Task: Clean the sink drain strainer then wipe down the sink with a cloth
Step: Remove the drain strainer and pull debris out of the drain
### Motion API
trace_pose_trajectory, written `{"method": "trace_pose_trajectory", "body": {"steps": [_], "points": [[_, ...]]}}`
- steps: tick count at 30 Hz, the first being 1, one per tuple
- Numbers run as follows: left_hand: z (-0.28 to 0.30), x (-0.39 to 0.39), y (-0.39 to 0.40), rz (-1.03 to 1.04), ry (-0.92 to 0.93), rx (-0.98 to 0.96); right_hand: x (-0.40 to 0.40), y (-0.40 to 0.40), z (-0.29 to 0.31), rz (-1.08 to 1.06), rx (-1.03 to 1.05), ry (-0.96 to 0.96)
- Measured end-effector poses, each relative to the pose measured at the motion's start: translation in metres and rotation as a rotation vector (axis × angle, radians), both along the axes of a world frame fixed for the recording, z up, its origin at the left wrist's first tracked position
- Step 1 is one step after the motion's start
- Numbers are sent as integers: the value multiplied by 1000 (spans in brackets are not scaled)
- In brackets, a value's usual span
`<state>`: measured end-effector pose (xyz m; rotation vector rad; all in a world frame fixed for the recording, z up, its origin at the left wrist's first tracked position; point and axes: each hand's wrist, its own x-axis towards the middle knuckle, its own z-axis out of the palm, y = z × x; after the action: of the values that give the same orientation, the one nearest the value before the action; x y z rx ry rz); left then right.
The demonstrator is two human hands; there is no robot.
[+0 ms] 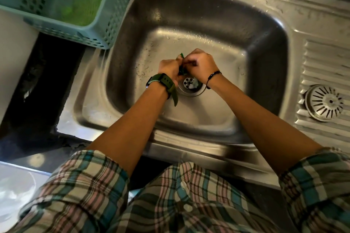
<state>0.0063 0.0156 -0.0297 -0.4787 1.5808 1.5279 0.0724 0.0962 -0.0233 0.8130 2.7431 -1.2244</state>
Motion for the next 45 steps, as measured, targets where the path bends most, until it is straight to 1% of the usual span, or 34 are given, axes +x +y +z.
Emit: {"method": "trace_pose_trajectory", "body": {"steps": [1, 2, 3, 4, 5, 6, 7, 9, 10, 11, 13, 15, 16, 19, 20, 22, 23, 25, 27, 28, 29, 30, 32, 34, 36, 39, 41, 43, 45], "points": [[-4, -2, -2, 5, 15, -29, -1, 1, 0, -38, -136, -36], [-7, -5, -3, 12, 19, -51, 0, 3, 0, -117, -315, -54], [-11, -9, -6, 7, 31, -74, 0, 5, -1, -231, -491, -27], [-14, -13, -9, -24, 59, -103, 1, 8, -5, -358, -603, 28], [-17, -17, -12, -72, 92, -132, 2, 12, -12, -444, -629, 53], [-20, -21, -16, -114, 117, -154, 3, 16, -20, -455, -550, 22], [-22, -23, -19, -143, 131, -173, 3, 20, -28, -361, -381, -75], [-26, -24, -24, -172, 143, -201, 10, 22, -48, 12, -2, -373], [-29, -23, -25, -180, 151, -211, 14, 21, -56, 180, 133, -498], [-30, -23, -26, -184, 156, -217, 18, 20, -62, 313, 246, -579], [-29, -22, -28, -179, 144, -209, 25, 14, -71, 530, 429, -594], [-28, -21, -27, -174, 131, -204, 31, 12, -76, 603, 513, -570], [-25, -20, -26, -157, 125, -205, 33, 12, -78, 592, 530, -554], [-18, -18, -22, 17, 54, -160, 36, 11, -79, 516, 485, -537], [-17, -18, -22, 35, 47, -148, 37, 10, -77, 468, 432, -530], [-17, -17, -23, -39, 89, -165, 37, 10, -70, 334, 311, -469], [-16, -16, -24, -97, 124, -179, 36, 11, -67, 218, 235, -405], [-15, -15, -25, -151, 164, -202, 31, 15, -56, -112, 31, -235], [-12, -13, -23, -115, 155, -208, 24, 20, -35, -454, -317, -72], [-11, -12, -22, -103, 151, -205, 21, 24, -25, -533, -470, -12], [-10, -9, -20, -118, 160, -199, 19, 27, -16, -539, -575, 30], [-8, -7, -18, -139, 172, -183, 16, 29, -7, -508, -632, 47], [-1, -1, -14, -144, 175, -154, 12, 29, 8, -428, -651, 46], [6, 2, -9, -170, 204, -118, 8, 27, 16, -378, -592, 28], [16, 6, -4, -190, 226, -57, 5, 23, 21, -346, -473, 16], [31, 10, -4, -195, 223, 44, 5, 17, 25, -359, -368, 18], [39, 11, -6, -235, 225, 82, 6, 14, 29, -357, -326, 12], [43, 11, -8, -288, 272, 55, 7, 11, 33, -325, -309, 9], [44, 9, -11, -267, 298, 1, 7, 10, 37, -308, -371, 8]]}}
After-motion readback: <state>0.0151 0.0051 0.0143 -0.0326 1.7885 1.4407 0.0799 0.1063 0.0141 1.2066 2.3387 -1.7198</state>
